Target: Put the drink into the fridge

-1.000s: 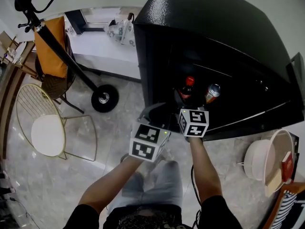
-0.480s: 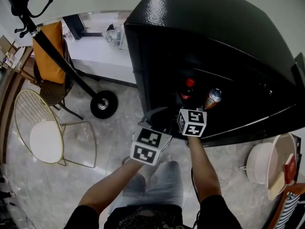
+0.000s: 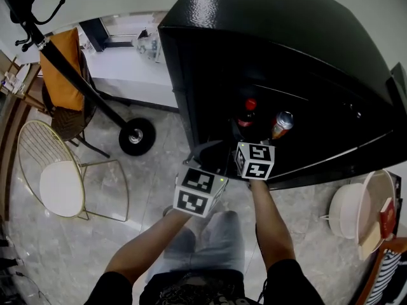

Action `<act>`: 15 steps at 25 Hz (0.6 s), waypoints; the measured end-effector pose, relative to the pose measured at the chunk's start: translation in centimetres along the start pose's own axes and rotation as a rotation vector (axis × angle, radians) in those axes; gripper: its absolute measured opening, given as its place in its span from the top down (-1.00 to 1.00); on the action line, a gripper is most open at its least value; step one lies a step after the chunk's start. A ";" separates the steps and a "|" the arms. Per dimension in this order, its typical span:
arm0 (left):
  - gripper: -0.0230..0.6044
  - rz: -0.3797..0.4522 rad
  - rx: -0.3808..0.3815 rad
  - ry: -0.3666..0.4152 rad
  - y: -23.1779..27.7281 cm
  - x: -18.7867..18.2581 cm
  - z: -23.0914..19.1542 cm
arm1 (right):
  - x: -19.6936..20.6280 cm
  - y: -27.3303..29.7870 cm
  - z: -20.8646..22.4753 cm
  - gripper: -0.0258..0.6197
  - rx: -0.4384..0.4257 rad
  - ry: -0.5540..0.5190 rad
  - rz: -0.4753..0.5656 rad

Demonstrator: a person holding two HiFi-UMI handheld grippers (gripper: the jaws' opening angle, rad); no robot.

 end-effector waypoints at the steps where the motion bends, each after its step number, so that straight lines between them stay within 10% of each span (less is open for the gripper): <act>1: 0.91 -0.004 0.001 -0.001 -0.1 0.0 0.1 | -0.1 -0.2 -0.1 -0.03 0.002 0.002 -0.002; 15: 0.91 -0.057 0.006 -0.026 -3.3 -4.1 3.1 | -6.2 -5.9 -1.6 0.14 0.010 0.078 -0.035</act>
Point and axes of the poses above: the fingertips, and each gripper's own axes: y forward along the fingers, z to its right, x out of its underside, the point moved 4 cm from there along -y, backward along the fingers, and after that the axes turned 9 degrees about z, right-handed, at the moved point
